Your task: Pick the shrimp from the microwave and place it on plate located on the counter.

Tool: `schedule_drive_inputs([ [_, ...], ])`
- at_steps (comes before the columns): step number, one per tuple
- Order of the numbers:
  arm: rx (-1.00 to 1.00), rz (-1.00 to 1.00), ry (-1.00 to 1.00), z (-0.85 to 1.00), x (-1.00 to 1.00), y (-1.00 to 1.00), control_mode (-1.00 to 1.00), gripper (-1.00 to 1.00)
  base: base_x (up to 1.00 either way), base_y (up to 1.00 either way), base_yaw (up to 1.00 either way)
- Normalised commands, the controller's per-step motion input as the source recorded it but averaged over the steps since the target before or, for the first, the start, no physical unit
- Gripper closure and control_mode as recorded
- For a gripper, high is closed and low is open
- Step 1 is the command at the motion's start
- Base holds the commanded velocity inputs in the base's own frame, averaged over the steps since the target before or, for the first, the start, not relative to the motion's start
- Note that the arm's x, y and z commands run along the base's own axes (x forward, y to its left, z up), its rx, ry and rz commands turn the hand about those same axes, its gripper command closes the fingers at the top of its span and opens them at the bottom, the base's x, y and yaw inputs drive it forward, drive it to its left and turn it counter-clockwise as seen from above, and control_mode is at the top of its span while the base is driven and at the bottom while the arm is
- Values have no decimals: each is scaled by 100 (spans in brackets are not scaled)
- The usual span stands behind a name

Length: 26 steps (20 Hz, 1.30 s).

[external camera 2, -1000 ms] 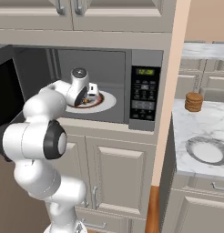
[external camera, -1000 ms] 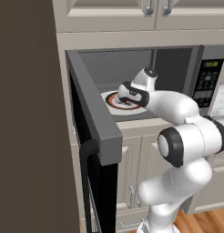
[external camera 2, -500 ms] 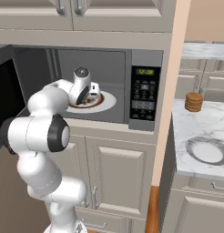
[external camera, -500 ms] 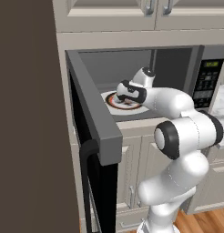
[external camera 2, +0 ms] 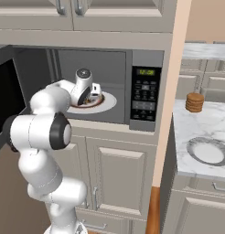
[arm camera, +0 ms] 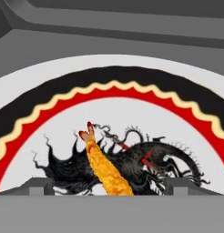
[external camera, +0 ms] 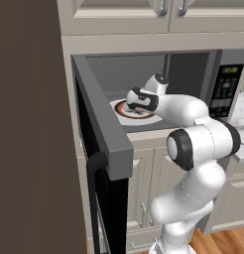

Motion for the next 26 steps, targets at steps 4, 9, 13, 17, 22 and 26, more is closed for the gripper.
schedule_drive_inputs([
  [4, 0, 2, 0, -43, 5, 0, -100, 100, 0, 0, 0],
  [9, 0, 2, 0, -46, 0, 0, -100, 100, 0, 0, 0],
  [13, 0, 2, 2, -34, -1, 0, -100, 100, 0, 0, 0],
  [17, 0, 0, -2, -18, -55, 0, -100, 100, 0, 0, 0],
  [22, 0, -1, -9, 22, -100, 1, -100, 100, 0, 0, 0],
  [26, 0, -5, -8, 58, -100, -4, -100, 100, 0, 0, 0],
])
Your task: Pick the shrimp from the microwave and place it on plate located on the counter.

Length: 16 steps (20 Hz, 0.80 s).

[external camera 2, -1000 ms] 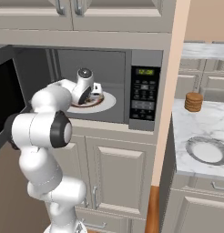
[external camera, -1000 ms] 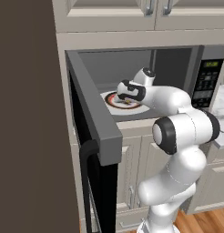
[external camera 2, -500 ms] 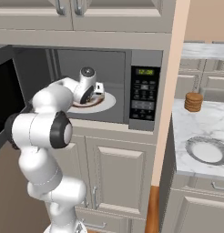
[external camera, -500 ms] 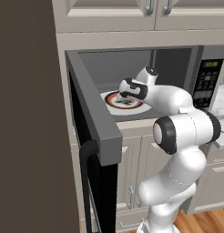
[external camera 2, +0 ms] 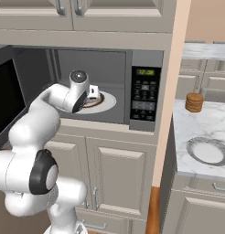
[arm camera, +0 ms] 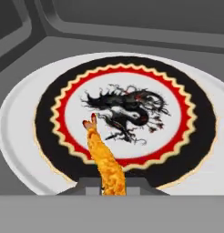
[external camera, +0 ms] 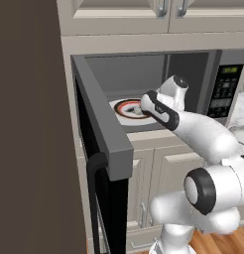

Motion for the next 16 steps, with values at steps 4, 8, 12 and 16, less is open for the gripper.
schedule_drive_inputs([
  [4, 0, -4, -2, 73, -100, -41, -100, 100, 0, 0, 0],
  [8, 0, -5, 0, 60, -100, -86, -100, 100, 0, 0, 0],
  [12, 0, -14, 0, 32, -100, -87, -100, 100, 0, 0, 0],
  [16, 0, -18, 0, 23, -100, -59, -100, 100, 0, 0, 0],
])
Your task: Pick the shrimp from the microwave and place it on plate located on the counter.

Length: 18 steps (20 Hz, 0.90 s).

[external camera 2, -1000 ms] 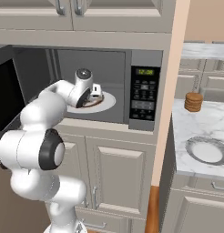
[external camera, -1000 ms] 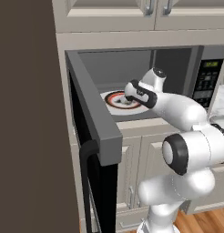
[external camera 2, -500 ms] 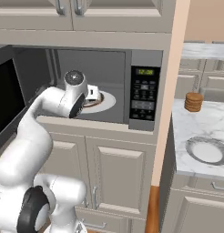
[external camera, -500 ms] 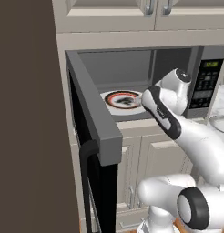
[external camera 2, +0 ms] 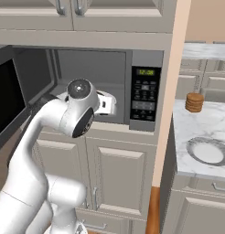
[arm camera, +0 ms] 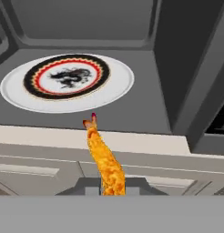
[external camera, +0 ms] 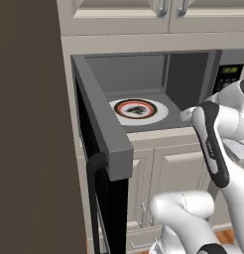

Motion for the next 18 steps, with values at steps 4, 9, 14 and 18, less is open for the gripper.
schedule_drive_inputs([
  [4, 0, -15, 0, 34, -100, -17, -100, 100, 0, 0, 0],
  [9, 0, -9, 6, 19, -61, -92, -100, 100, 0, 0, 0],
  [14, 6, -1, 7, -1, 1, -100, -100, 100, 0, 0, 0],
  [18, 6, 0, 6, -1, 10, -100, -100, 100, 0, 0, 0],
])
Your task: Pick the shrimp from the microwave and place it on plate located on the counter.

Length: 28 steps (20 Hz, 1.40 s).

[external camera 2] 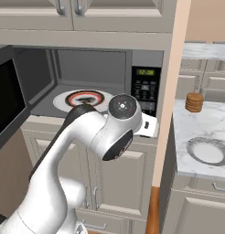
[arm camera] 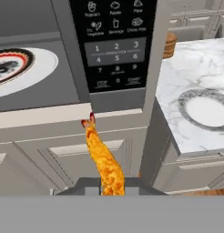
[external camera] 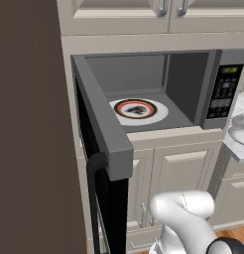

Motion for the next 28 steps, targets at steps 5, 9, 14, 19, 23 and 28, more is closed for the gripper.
schedule_drive_inputs([
  [5, 6, 0, 3, -16, 22, -100, -100, 100, 0, 0, 0],
  [9, 7, 0, 0, -53, 41, -100, -100, 100, 0, 0, 0],
  [14, 2, 1, 0, -73, 32, -70, -100, 100, 0, 0, 0],
  [19, 0, 0, 0, -41, 13, -5, -100, 100, 0, 0, 0],
  [23, 0, 0, 0, -64, 14, -28, -100, 100, 0, 0, 0],
  [28, 0, 0, 0, -34, 44, -31, -100, 100, 0, 0, 0],
])
